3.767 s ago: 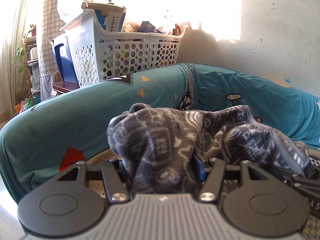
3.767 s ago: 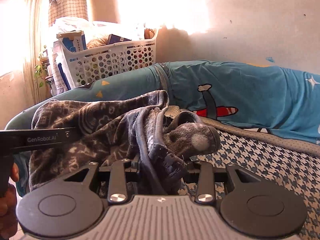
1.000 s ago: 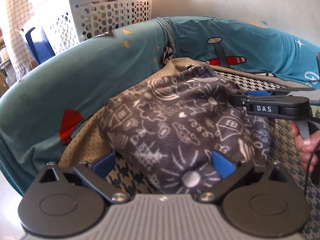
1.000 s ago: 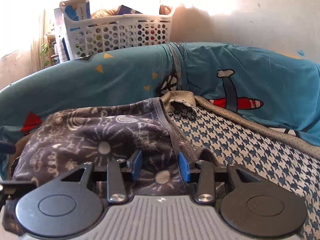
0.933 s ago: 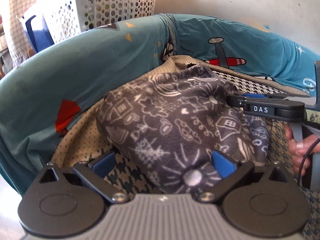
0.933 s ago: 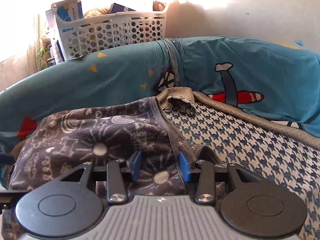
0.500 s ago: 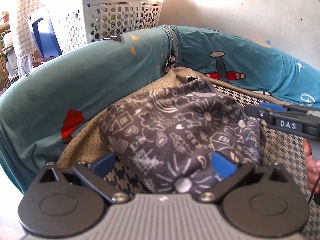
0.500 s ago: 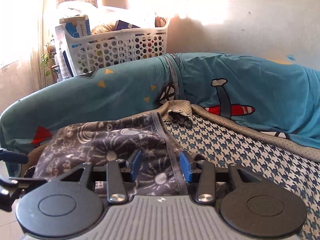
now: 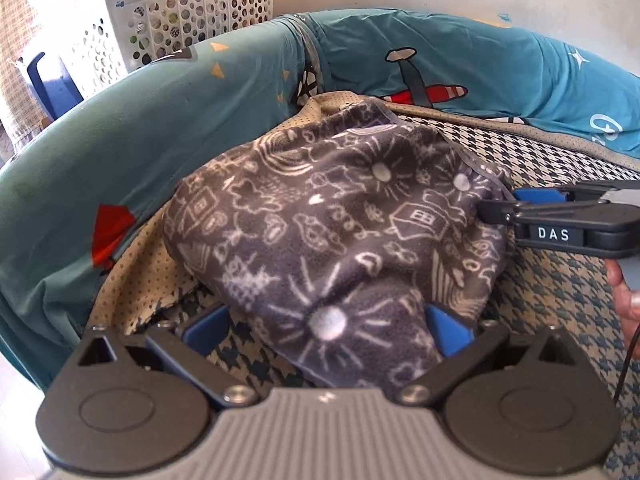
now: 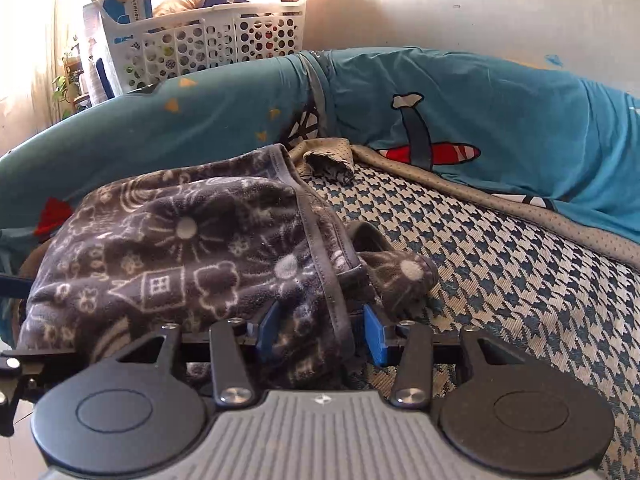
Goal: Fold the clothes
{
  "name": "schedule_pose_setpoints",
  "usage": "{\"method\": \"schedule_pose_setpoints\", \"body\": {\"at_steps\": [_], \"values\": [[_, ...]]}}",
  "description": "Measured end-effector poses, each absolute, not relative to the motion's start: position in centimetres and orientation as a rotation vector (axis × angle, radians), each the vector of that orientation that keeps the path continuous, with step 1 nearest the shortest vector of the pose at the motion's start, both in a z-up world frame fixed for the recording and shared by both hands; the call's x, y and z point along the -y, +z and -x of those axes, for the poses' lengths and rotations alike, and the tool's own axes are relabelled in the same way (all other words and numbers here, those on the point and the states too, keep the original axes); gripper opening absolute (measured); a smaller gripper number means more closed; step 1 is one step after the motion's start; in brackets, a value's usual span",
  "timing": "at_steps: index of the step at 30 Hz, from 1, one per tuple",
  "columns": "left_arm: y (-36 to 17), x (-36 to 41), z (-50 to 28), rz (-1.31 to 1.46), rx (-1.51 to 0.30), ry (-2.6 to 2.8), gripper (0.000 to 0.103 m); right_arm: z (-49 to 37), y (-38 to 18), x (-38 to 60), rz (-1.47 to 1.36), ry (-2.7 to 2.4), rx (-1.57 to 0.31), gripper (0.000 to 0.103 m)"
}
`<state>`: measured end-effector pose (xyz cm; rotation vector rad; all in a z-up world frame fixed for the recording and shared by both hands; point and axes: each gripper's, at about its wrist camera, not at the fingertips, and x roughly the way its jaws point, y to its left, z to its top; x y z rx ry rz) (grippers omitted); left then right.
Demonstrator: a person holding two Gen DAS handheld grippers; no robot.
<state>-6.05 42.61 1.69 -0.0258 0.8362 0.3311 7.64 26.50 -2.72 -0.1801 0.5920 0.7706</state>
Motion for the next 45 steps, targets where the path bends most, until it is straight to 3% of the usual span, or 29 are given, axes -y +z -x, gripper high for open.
{"method": "schedule_pose_setpoints", "body": {"at_steps": [45], "values": [[4.8, -35.3, 13.1, 0.339, -0.764, 0.586, 0.103, 6.4, 6.6, -15.1, 0.28, 0.797, -0.684, 0.061]]}}
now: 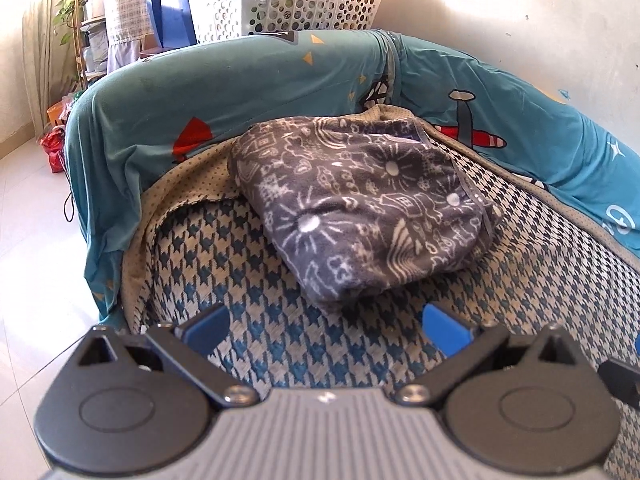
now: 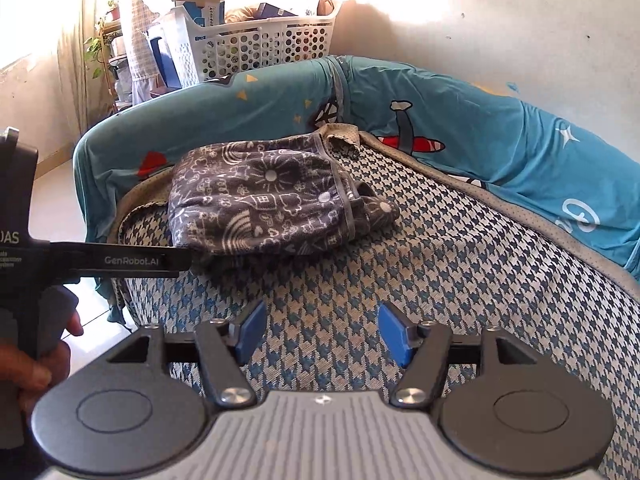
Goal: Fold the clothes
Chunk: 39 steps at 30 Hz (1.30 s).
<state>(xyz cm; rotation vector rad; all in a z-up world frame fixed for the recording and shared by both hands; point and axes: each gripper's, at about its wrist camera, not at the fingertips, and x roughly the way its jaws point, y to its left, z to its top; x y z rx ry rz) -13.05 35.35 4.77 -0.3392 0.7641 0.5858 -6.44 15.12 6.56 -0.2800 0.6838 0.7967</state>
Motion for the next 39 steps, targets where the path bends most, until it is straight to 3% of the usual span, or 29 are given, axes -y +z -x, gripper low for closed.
{"method": "schedule_pose_setpoints", "body": {"at_steps": [9, 21, 31, 39], "values": [[4.6, -37.4, 12.3, 0.308, -0.755, 0.709, 0.103, 3.6, 2.8, -14.4, 0.091, 0.805, -0.693, 0.061], [3.1, -41.5, 10.2, 0.383, -0.722, 0.832, 0.103, 4.2, 2.2, -17.8, 0.147, 0.9, -0.692, 0.061], [1.1, -42.1, 10.9, 0.378, -0.856, 0.837, 0.103, 4.8, 1.9, -18.8, 0.201, 0.932, -0.693, 0.061], [3.5, -42.0, 11.6, 0.485, -0.666, 0.815, 0.103, 4.6, 1.7, -18.4, 0.191, 0.916, -0.714, 0.061]]}}
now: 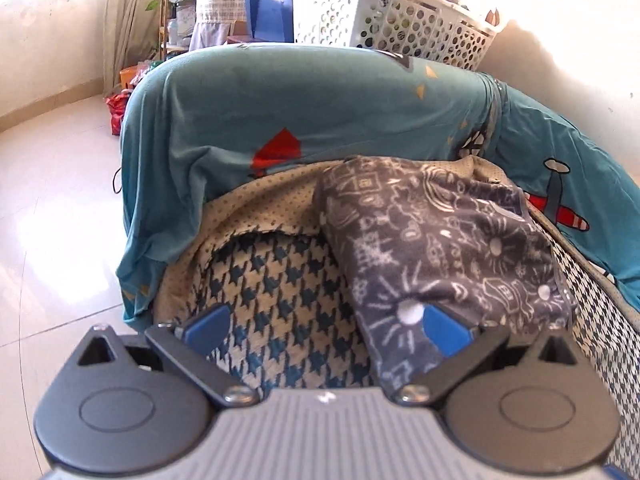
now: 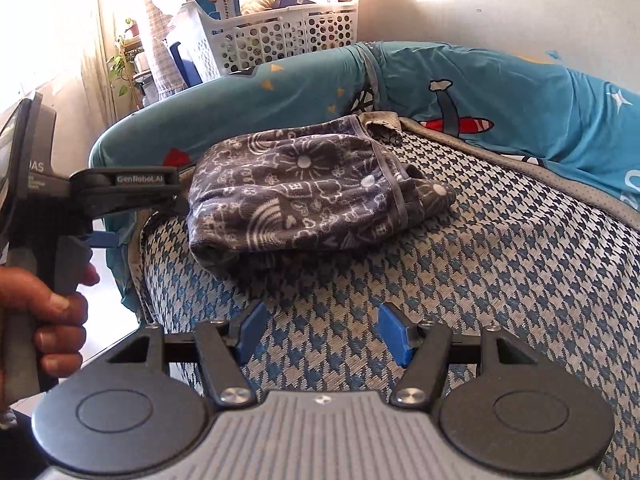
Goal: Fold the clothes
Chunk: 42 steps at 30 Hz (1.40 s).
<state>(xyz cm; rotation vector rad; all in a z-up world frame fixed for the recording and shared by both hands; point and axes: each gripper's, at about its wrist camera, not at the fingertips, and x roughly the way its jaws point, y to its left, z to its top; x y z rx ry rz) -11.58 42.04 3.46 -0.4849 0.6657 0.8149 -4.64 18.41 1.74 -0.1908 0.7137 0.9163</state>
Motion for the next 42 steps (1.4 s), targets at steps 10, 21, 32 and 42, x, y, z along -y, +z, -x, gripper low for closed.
{"method": "schedule_pose_setpoints", "body": {"at_steps": [10, 21, 32, 42], "values": [[2.5, -41.1, 10.3, 0.436, -0.733, 0.819, 0.103, 4.8, 1.9, -18.6, 0.217, 0.927, -0.702, 0.061], [1.9, -39.7, 9.9, 0.348, -0.789, 0.785, 0.103, 4.3, 1.6, -19.0, 0.217, 0.905, -0.757, 0.061], [2.7, -37.6, 10.8, 0.331, -0.826, 0.757, 0.103, 4.1, 1.7, -20.1, 0.248, 0.876, -0.791, 0.062], [4.3, -36.1, 12.4, 0.341, -0.81, 0.788, 0.103, 3.6, 2.3, -20.8, 0.292, 0.838, -0.807, 0.064]]}}
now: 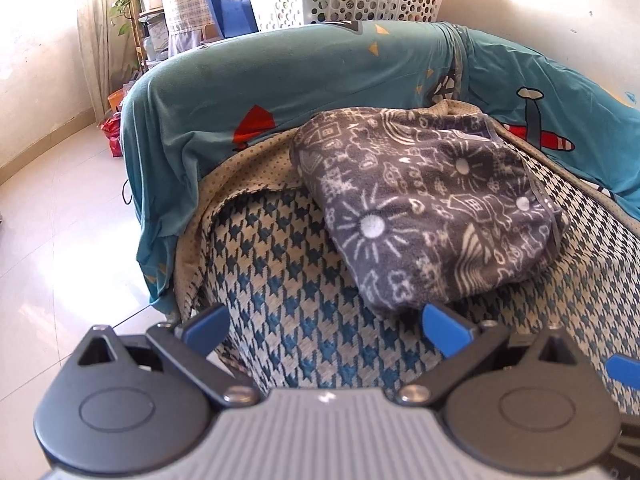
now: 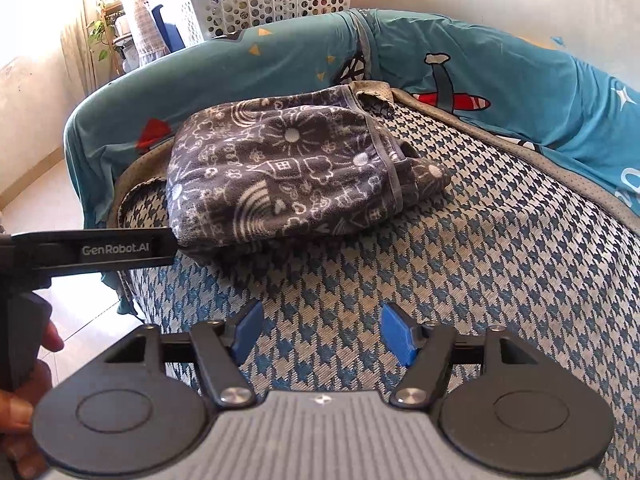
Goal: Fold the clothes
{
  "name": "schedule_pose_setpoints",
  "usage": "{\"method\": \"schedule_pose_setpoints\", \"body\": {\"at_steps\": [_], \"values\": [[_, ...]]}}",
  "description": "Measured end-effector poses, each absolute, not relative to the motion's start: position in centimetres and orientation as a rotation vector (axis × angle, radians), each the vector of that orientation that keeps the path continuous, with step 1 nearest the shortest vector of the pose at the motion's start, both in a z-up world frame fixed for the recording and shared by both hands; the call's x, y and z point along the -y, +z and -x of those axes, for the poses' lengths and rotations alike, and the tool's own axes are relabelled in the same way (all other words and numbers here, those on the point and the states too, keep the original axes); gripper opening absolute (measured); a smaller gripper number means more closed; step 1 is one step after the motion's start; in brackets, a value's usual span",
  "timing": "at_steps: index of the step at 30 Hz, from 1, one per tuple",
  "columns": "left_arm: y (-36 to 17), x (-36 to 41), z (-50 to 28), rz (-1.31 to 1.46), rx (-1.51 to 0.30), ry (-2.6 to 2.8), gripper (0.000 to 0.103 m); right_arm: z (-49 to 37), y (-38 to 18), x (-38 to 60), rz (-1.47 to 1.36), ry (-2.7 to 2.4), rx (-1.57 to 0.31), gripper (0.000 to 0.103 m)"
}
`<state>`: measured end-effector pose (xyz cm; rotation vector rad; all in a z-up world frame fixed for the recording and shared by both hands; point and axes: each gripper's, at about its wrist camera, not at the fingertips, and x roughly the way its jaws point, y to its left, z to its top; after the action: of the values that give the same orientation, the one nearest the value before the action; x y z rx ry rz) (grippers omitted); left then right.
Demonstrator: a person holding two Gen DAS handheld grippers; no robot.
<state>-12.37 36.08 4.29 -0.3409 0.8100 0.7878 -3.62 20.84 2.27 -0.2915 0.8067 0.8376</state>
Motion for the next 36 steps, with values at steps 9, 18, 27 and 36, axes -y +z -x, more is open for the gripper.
{"method": "schedule_pose_setpoints", "body": {"at_steps": [9, 18, 27, 36], "values": [[4.5, -34.6, 14.0, 0.326, -0.818, 0.814, 0.103, 3.1, 3.5, -20.9, 0.296, 0.807, -0.787, 0.066], [3.6, -33.2, 12.9, 0.269, -0.846, 0.806, 0.103, 2.0, 3.6, -21.3, 0.291, 0.798, -0.835, 0.066], [3.0, -32.0, 11.9, 0.233, -0.868, 0.772, 0.103, 1.9, 3.3, -21.3, 0.337, 0.778, -0.837, 0.066], [3.0, -32.3, 11.9, 0.245, -0.86, 0.765, 0.103, 1.8, 2.9, -21.4, 0.35, 0.769, -0.846, 0.066]]}}
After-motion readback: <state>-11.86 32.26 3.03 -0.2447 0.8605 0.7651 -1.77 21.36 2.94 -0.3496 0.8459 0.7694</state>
